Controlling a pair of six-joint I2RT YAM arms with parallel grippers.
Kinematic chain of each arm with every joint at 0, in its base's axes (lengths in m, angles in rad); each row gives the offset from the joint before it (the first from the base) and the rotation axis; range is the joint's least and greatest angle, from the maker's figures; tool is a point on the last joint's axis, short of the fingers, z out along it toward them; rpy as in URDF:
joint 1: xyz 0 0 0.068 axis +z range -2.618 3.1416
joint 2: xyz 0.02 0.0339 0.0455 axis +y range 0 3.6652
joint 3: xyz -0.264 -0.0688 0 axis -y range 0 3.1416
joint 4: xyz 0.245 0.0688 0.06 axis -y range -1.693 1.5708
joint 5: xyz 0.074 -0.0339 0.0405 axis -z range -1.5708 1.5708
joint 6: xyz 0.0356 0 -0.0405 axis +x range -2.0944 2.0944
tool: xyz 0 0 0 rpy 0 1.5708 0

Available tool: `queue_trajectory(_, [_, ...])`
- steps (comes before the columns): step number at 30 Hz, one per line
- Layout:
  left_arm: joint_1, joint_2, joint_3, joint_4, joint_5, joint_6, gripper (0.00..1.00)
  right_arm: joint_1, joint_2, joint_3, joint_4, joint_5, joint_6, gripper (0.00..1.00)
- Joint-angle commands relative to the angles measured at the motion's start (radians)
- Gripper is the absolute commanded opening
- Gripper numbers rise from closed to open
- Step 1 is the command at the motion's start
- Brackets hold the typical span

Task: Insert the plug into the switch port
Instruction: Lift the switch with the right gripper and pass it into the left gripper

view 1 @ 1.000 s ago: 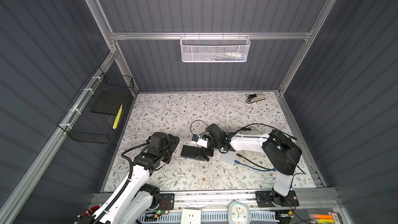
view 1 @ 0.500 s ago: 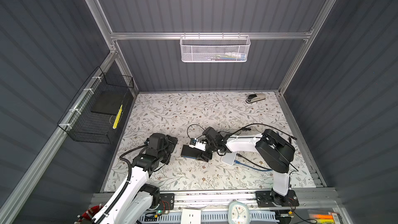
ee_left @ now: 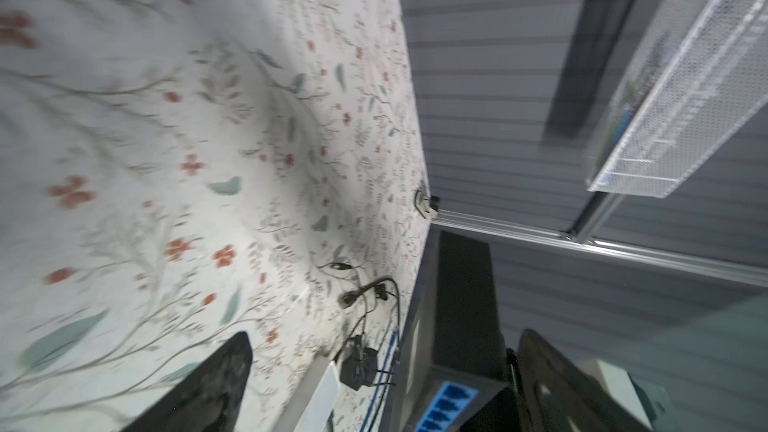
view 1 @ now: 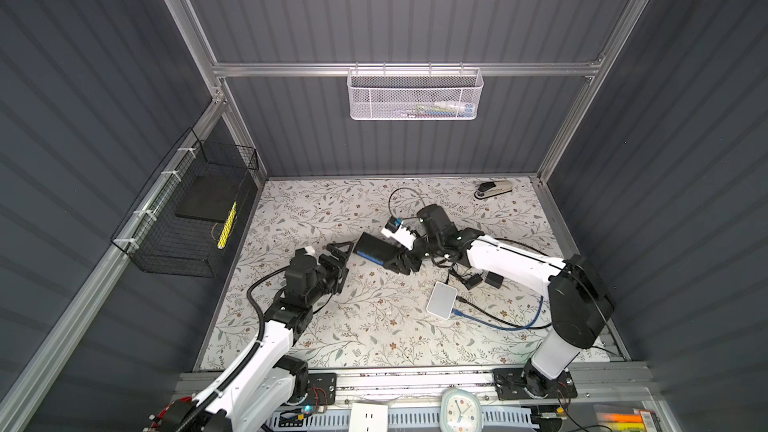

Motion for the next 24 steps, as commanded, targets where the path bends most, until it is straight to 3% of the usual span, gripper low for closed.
queue_trajectory(1, [0.002, 0.116, 0.091, 0.265, 0.181, 0.059, 0.99, -0.01, 0.004, 0.045, -0.1, -0.054, 0.078, 0.36])
queue_trajectory(3, [0.0, 0.171, 0.092, 0.362, 0.181, 0.033, 0.99, -0.013, 0.015, 0.082, -0.132, -0.036, 0.078, 0.36])
queue_trajectory(10, [-0.055, 0.307, 0.103, 0.41, 0.189, 0.061, 0.98, -0.025, 0.04, 0.165, -0.153, -0.069, 0.149, 0.36])
queue_trajectory(13, [-0.097, 0.336, 0.087, 0.415, 0.139, 0.061, 0.94, -0.027, 0.066, 0.211, -0.175, -0.066, 0.184, 0.36])
queue_trajectory(21, [-0.159, 0.393, 0.124, 0.399, 0.012, 0.002, 0.66, -0.01, 0.133, 0.326, -0.313, 0.012, 0.151, 0.36])
queue_trajectory(24, [-0.165, 0.376, 0.145, 0.318, -0.007, 0.008, 0.56, -0.01, 0.139, 0.331, -0.319, 0.028, 0.147, 0.36])
